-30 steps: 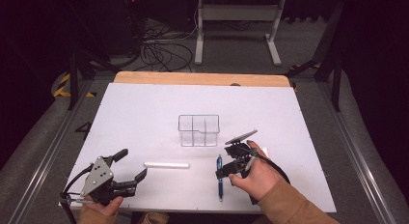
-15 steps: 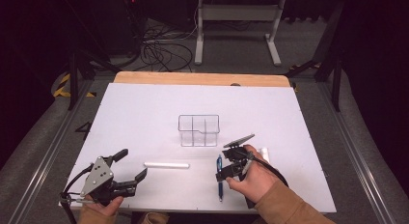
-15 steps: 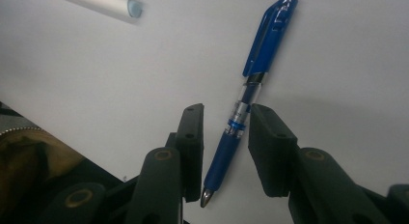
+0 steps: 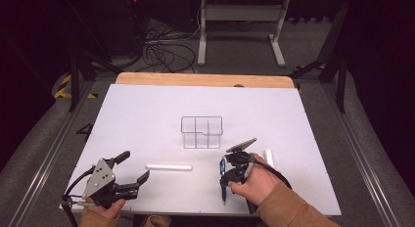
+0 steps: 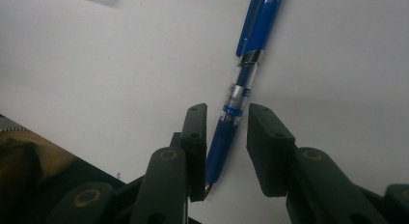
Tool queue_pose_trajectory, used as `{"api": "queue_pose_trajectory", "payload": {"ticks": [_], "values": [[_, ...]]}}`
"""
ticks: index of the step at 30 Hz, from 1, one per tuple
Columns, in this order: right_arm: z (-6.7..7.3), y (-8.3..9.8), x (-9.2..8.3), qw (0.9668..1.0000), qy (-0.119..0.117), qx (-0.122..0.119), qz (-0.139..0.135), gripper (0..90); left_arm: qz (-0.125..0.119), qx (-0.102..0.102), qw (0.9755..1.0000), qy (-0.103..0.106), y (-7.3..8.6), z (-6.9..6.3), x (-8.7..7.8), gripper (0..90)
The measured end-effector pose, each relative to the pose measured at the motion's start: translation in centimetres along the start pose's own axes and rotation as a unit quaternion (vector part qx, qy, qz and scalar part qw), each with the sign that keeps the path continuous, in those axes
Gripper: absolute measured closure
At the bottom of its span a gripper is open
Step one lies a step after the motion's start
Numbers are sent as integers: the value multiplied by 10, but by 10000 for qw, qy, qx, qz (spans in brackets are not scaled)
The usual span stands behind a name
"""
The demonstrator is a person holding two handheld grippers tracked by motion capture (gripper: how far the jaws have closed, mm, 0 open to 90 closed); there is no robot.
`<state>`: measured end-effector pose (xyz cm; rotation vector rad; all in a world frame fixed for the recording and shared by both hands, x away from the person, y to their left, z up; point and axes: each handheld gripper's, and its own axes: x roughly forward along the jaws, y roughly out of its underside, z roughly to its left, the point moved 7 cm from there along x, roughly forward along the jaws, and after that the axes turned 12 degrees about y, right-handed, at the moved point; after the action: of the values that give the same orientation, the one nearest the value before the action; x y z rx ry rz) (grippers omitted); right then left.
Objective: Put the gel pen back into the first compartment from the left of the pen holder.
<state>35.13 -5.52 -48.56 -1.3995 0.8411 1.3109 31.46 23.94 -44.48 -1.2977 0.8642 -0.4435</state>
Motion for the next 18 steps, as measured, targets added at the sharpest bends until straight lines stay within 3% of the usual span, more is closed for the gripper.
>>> {"api": "queue_pose_trajectory", "payload": {"ticks": [5,10,18], "values": [[2,2,3,9999,-13,-17,99,707,12,17,10000,6,0,0,0,153],[3,4,8,9998,141,-54,155,713,13,19,10000,-4,0,0,0,154],[4,2,14,9992,387,-94,17,702,36,10,10000,-16,1,0,1,154]]}}
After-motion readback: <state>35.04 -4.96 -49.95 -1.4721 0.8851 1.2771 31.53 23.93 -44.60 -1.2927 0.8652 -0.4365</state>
